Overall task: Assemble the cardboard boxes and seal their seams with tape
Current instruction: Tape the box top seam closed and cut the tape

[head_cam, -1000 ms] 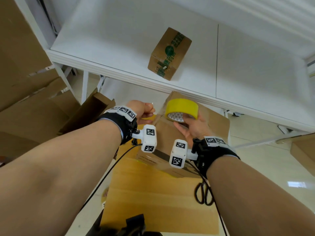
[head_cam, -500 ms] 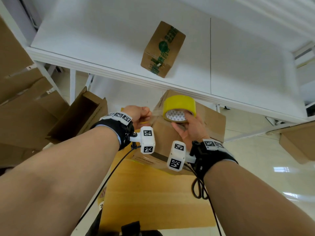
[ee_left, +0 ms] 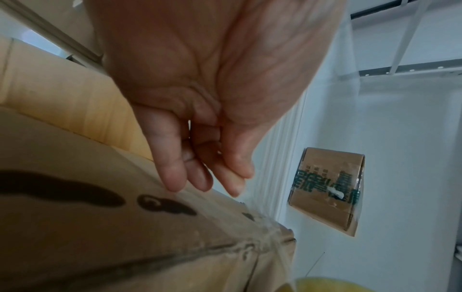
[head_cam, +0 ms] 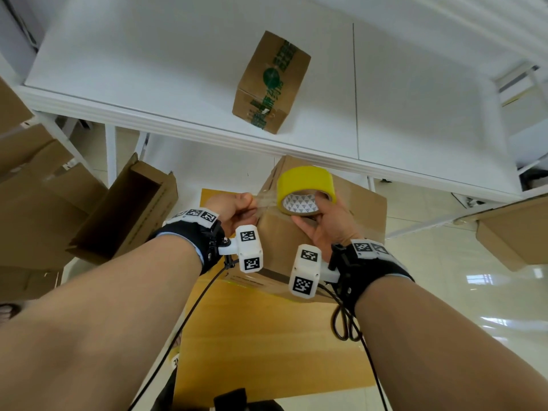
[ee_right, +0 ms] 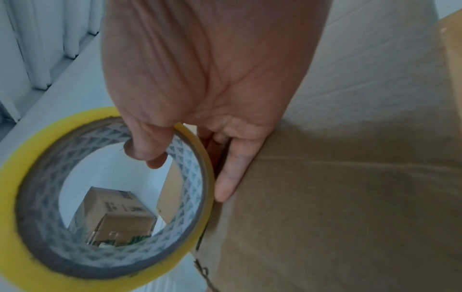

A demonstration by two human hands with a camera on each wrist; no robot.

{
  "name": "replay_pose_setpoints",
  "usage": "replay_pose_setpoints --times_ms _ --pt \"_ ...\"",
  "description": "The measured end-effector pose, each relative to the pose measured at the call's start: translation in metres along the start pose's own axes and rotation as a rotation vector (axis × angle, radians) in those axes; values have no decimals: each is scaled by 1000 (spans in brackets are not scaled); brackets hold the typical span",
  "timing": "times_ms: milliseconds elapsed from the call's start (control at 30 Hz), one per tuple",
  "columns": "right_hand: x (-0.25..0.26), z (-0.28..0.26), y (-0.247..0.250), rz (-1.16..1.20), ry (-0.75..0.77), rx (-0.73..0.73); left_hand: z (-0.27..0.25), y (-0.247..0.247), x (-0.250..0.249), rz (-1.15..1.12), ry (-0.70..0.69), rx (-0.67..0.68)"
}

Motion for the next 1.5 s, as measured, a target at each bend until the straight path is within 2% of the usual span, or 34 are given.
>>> replay_pose_setpoints --times_ms 233,533,700,933,1067,1133,1233,1400,1500 --pt "-2 -1 -3 -63 45 36 3 2 -1 -11 41 -37" --pt "-5 -4 2 -78 90 30 15 4 4 126 145 -61" --pt "-4 -5 9 -39 86 11 15 -11 6 376 167 -56" --pt "-3 -5 10 -31 95 41 21 -19 6 379 102 -76" --pt "-3 -3 12 -31 88 39 19 -21 -1 587 55 -114" --pt "-3 -3 12 -29 87 39 18 -17 1 609 47 -123" --pt "-3 -4 11 -31 90 41 19 -15 5 666 -42 -109" --pt "-2 -5 11 -21 91 45 20 -13 9 806 -97 -52" --pt "-2 -6 11 -21 94 51 19 -13 4 1004 -146 12"
Point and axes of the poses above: each hand's wrist, its own z-axis towards the middle knuckle, its own y-axis out of the back of the hand, x = y × z, the point moved 1 cm from there along z, towards the middle knuckle, and after that the axes turned 3 degrees about y, right-handed, at the moved point
